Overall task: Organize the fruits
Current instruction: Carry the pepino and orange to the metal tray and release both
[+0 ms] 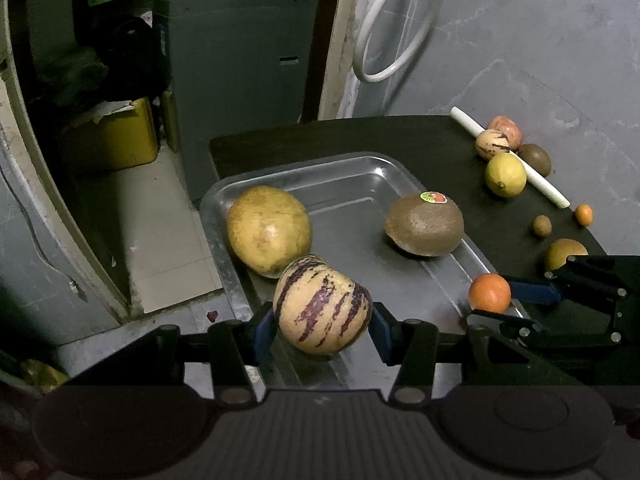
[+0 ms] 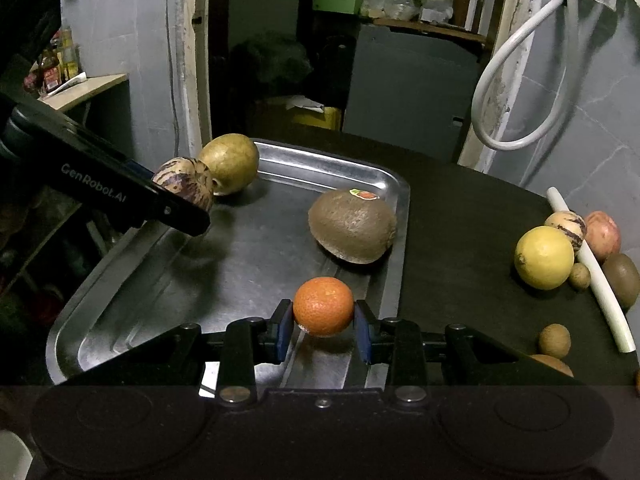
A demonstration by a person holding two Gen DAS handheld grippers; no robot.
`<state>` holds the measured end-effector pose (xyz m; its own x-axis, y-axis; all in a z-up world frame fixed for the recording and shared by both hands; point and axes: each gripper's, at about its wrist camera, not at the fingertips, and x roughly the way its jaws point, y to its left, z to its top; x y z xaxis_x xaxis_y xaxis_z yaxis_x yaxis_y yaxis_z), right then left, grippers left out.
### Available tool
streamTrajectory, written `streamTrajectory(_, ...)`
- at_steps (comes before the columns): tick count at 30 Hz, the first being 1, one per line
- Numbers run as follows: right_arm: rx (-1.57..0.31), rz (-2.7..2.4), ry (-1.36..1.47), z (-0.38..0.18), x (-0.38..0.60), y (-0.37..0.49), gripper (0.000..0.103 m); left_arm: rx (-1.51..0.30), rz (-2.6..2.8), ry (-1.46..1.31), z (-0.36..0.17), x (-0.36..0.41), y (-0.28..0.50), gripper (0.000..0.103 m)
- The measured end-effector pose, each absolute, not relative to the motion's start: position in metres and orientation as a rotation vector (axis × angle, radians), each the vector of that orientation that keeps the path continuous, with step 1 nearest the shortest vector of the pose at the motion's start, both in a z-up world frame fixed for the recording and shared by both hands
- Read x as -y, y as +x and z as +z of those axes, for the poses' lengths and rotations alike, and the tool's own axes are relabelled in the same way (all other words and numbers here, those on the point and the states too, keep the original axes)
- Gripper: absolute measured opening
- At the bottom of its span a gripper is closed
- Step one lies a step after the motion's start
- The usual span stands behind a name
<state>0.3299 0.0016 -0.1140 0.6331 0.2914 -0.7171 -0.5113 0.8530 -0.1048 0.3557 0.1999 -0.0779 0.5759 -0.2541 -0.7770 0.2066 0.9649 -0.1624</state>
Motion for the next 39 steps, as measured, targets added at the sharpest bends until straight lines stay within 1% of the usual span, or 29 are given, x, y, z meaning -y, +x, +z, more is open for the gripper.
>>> streamTrajectory(28, -0.786, 0.473, -0.306, -0.122, -0.001, 0.338, 0.035, -0.95, -0.284, -0.031, -0.084, -0.196, 0.359, 0.055)
streamTrajectory(35, -0.772, 0.478, -0.296, -0.117, 0.003, 0.331, 0.047, -0.97, -0.286, -0.044, -0.085, -0.194, 0.357, 0.055)
streamTrajectory(37, -0.768, 0.476, -0.294, -0.115, 0.006, 0.328, 0.049, -0.969, -0.284, -0.046, -0.084, -0.194, 0.355, 0.059)
streamTrajectory(39, -0.765, 0.474, -0.288, -0.113, 0.009, 0.325, 0.052, -0.957, -0.283, -0.047, -0.08, -0.193, 0.353, 0.064)
